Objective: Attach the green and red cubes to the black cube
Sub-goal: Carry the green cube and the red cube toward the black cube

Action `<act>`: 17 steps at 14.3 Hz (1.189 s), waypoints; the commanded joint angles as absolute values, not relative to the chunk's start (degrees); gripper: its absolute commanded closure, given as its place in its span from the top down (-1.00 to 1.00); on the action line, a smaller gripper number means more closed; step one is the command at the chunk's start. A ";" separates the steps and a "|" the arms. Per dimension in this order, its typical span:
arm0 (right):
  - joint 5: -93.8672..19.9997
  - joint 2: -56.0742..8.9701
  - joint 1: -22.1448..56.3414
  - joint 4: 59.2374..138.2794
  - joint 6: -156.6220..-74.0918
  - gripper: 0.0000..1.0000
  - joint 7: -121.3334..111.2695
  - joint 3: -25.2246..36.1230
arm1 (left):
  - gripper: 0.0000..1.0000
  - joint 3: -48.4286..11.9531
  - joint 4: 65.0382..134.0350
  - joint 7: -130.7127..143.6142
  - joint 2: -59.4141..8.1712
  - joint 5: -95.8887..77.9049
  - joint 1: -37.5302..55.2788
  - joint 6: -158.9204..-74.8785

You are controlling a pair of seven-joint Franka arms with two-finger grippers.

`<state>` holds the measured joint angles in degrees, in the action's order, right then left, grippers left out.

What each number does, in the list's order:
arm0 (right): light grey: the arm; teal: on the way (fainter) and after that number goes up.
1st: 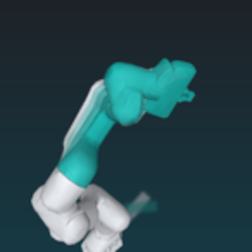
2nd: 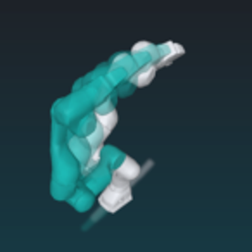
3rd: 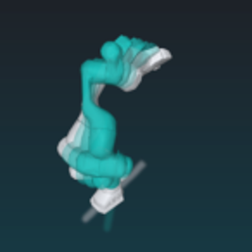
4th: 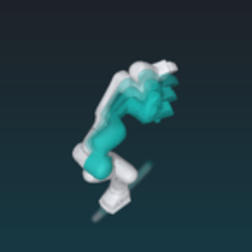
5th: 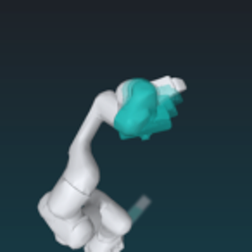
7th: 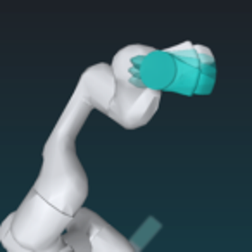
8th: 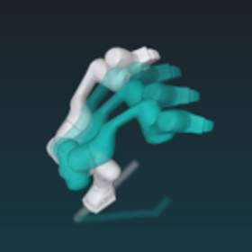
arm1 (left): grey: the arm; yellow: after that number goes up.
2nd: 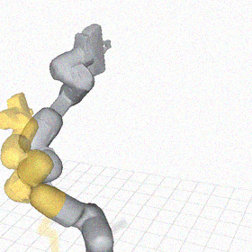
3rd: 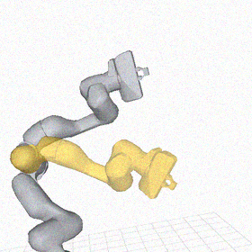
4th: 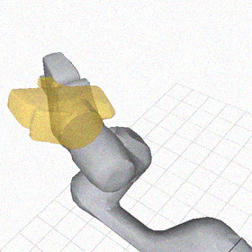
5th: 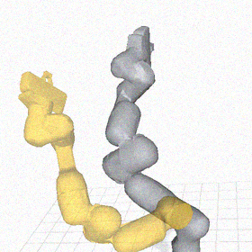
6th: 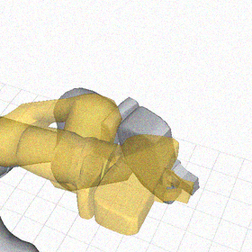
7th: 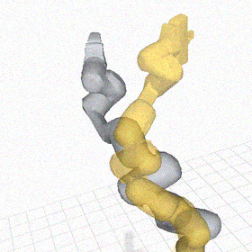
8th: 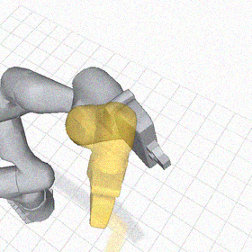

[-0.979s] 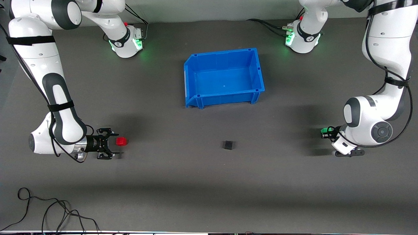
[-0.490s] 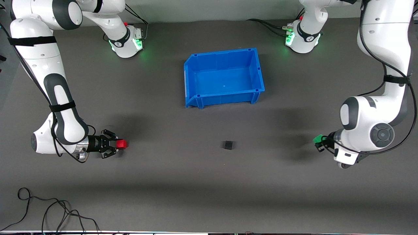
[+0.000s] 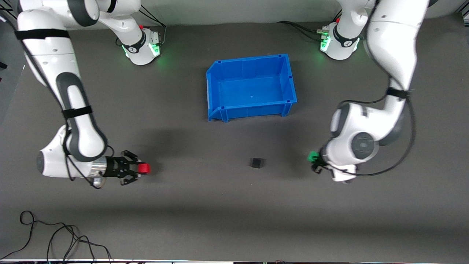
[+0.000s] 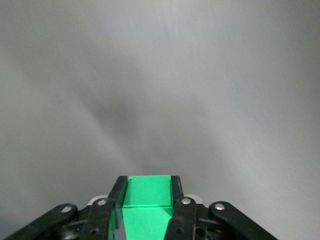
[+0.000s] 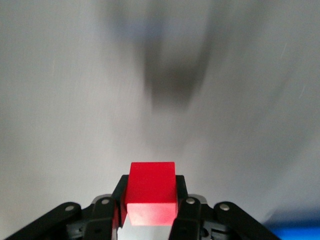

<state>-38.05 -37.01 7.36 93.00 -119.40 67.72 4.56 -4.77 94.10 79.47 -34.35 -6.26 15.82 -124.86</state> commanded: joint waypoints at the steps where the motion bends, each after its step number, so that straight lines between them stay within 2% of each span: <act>1: -39.29 -38.14 14.04 88.78 -121.54 -0.46 77.05 5.19 | -1.00 -5.36 91.32 89.35 -38.14 -9.23 17.92 -130.23; 6: -43.32 -43.32 25.73 84.04 -132.61 -0.44 92.34 5.19 | -1.00 -5.27 91.06 99.23 -43.68 -10.81 22.32 -137.98; 11: -44.30 -49.74 34.97 80.69 -144.30 -0.44 106.15 5.19 | -1.00 -5.27 88.51 100.37 -45.00 -10.99 23.11 -138.43; 17: -44.30 -55.28 41.21 77.35 -151.95 -0.42 113.11 5.10 | -1.00 -5.27 87.11 102.12 -46.49 -11.16 24.96 -138.52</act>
<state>-42.84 -52.77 39.91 80.26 -150.21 111.73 4.29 -6.04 89.77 100.09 -45.21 -10.48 23.40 -139.09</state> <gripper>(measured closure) 0.604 0.630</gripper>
